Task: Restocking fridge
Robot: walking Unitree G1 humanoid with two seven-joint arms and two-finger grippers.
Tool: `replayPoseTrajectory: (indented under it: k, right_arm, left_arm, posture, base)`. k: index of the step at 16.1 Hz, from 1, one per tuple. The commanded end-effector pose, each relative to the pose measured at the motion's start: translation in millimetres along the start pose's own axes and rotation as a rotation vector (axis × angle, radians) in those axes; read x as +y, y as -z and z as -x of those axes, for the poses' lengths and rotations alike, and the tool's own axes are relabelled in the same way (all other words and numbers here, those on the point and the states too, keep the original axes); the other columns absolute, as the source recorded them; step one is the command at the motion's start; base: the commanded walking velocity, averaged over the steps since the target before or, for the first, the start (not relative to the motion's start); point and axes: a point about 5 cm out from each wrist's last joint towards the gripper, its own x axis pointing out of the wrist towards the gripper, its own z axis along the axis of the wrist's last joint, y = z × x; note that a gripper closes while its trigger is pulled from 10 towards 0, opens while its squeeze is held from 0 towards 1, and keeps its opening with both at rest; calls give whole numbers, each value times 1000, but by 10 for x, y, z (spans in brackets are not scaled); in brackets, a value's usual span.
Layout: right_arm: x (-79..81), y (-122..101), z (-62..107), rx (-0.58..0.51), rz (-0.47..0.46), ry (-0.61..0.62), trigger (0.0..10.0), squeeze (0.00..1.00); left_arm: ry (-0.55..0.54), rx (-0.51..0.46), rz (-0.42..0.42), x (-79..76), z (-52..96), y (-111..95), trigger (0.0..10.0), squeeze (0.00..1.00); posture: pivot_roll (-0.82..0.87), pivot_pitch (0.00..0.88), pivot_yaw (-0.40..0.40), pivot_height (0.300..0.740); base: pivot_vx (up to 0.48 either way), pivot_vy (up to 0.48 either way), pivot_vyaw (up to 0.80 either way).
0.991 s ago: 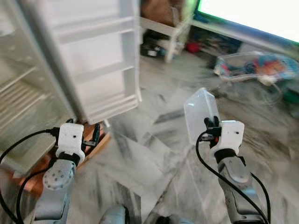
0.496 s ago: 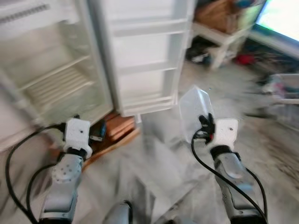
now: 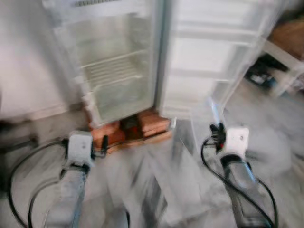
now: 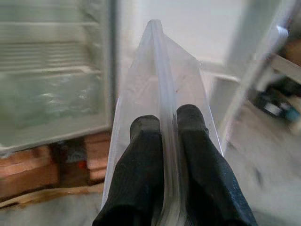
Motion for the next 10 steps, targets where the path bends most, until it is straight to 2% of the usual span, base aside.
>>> replayPoseTrajectory:
  k: [1,3,6,7,10]
  right_arm:
    - [-22,-5,-12,-1,11,0,10000,0]
    - [-48,-28,-63,-9,18,3,10000,0]
    - [-14,-11,-32,-7,6,0,10000,0]
    - [3,8,-22,1,-3,-1,10000,0]
    - [30,6,-53,1,0,-28,10000,0]
  left_arm:
    - [11,3,9,-10,-8,-16,10000,0]
    - [25,-7,2,-17,-28,-36,10000,0]
    - [31,-9,43,-15,-20,-45,10000,0]
    - [52,-22,40,-38,-21,-68,10000,0]
    - [71,-34,40,-61,-15,-93,10000,0]
  posture:
    - [92,95,-72,740]
    - [98,104,-69,740]
    - [99,110,-65,740]
    - [101,110,-67,740]
    - [105,114,-69,740]
  base:
    - [0,0,800]
    - [0,0,800]
    - [0,0,800]
    - [0,0,0]
    - [354,0,0]
